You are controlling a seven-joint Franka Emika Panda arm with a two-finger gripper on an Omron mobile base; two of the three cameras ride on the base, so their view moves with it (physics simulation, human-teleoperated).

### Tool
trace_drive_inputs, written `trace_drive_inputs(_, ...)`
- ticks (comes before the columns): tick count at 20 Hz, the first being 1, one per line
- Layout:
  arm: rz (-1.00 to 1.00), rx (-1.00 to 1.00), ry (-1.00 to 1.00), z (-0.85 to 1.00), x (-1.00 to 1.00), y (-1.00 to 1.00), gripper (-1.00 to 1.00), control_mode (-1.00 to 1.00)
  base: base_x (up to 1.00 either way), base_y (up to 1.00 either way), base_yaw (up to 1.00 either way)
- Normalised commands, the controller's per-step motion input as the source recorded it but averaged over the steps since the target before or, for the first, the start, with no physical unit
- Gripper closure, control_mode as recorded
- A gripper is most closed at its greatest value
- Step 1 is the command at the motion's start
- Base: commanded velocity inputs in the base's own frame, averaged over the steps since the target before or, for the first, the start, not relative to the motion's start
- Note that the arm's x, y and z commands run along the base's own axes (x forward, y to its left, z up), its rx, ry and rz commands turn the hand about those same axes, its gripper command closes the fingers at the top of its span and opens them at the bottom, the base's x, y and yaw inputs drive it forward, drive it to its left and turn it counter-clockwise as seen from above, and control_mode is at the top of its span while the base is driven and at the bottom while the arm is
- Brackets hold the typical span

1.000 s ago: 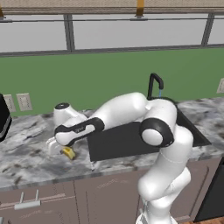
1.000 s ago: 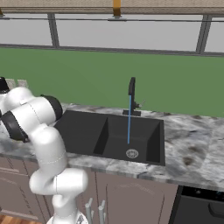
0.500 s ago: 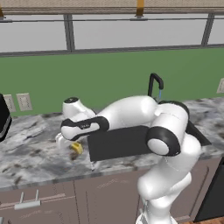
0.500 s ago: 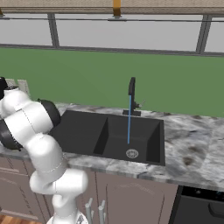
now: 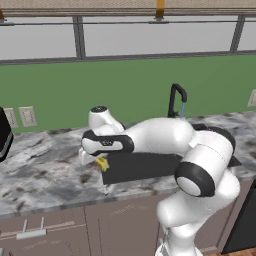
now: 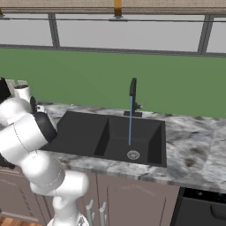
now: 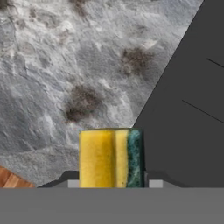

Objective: Soak the sponge with water for a few seconds and then drop it inside the sink.

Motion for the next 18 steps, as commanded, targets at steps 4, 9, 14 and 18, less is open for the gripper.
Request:
trace_drive_inputs(4,-0.05,0.03,0.00,0.08,0.06,-0.75,1.00,-1.00,0.00,0.00,0.00)
trace_drive_inputs(9,-0.06,0.02,0.00,0.08,0.03,-0.78,1.00,-1.00,0.00,0.00,0.00)
trace_drive_inputs(14,-0.05,0.02,0.00,0.07,0.06,-0.81,1.00,-1.00,0.00,0.00,0.00)
trace_drive_inputs(18,-0.03,0.01,0.00,0.06,0.06,-0.80,1.00,-1.00,0.00,0.00,0.00)
